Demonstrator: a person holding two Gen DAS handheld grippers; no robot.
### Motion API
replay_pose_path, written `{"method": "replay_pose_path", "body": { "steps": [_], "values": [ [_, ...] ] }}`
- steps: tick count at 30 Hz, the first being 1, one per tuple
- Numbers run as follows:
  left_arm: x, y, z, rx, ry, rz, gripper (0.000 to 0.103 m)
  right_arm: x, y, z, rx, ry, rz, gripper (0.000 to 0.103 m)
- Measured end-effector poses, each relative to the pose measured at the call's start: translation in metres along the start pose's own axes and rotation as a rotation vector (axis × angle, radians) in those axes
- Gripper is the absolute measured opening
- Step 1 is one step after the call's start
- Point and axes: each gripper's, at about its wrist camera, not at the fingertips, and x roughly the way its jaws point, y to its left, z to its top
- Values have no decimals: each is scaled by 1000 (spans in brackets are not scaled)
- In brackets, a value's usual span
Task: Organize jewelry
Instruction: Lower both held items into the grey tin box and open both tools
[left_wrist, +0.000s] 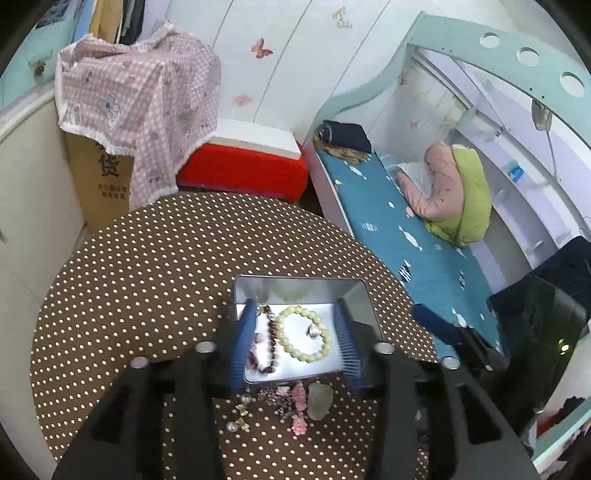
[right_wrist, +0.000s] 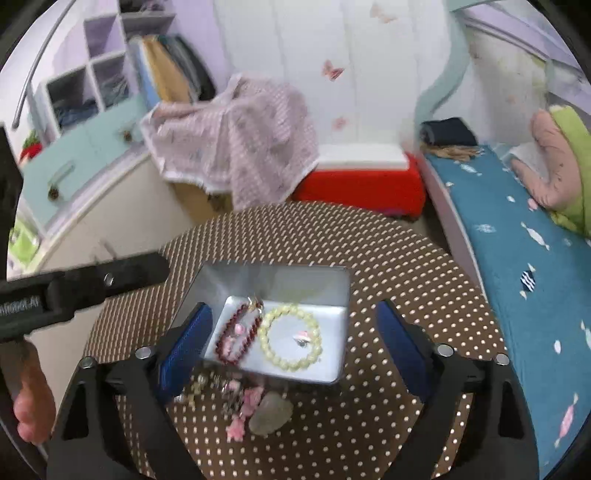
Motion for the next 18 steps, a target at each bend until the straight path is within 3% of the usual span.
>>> {"method": "replay_pose_path", "body": {
  "steps": [18],
  "values": [
    [-8,2,-22,40,23,89,43,-15,-16,-17,51,17,-102,87]
  ]
}}
